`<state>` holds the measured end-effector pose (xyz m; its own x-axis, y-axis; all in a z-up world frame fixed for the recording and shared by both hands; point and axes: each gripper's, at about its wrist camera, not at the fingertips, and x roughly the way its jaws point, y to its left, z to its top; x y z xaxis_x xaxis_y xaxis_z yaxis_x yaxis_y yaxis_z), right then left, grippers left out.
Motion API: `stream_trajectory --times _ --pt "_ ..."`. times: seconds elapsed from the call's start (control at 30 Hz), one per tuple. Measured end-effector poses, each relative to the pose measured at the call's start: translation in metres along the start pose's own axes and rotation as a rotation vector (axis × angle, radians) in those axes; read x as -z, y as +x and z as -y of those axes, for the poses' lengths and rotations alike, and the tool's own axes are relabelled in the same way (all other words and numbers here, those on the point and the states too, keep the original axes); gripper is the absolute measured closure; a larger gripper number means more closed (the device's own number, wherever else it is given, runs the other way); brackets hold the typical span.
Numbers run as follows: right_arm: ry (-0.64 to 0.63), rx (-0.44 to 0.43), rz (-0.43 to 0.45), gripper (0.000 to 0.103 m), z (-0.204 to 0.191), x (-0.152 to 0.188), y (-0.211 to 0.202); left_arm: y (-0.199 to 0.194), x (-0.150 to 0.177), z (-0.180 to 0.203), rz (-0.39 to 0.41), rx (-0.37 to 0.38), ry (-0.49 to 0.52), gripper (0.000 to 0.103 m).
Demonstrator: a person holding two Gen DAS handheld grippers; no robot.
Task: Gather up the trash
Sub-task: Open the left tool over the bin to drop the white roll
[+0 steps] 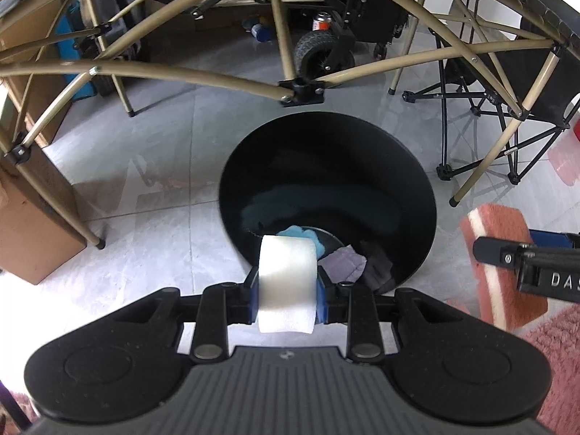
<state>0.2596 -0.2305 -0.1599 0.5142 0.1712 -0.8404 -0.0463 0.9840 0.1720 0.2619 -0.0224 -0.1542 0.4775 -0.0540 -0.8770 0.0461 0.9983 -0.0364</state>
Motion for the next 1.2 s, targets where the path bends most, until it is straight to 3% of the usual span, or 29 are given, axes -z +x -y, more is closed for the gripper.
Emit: stream_trajectory --times 0.47,0.97,1.03,1.1,1.17,1.2 --pt "0.064 0.06 0.066 0.034 0.021 -0.045 0.015 0.04 -0.047 0.033 -0.024 0.009 -0.001 0.074" --pt "0.099 0.083 0.027 0.034 0.033 -0.055 0.036 0.074 -0.066 0.045 -0.09 -0.019 -0.041 0.072" --pt "0.105 0.084 0.023 0.034 0.035 -0.054 0.036 0.076 -0.067 0.045 -0.098 -0.032 -0.045 0.062" --pt "0.107 0.083 0.023 0.034 0.036 -0.053 0.036 0.076 -0.066 0.045 -0.095 -0.043 -0.054 0.023" --pt "0.107 0.082 0.026 0.034 0.035 -0.052 0.035 0.074 -0.066 0.045 -0.075 -0.061 -0.058 0.0" --pt "0.106 0.081 0.027 0.034 0.035 -0.052 0.034 0.071 -0.066 0.045 -0.059 -0.069 -0.058 0.0"
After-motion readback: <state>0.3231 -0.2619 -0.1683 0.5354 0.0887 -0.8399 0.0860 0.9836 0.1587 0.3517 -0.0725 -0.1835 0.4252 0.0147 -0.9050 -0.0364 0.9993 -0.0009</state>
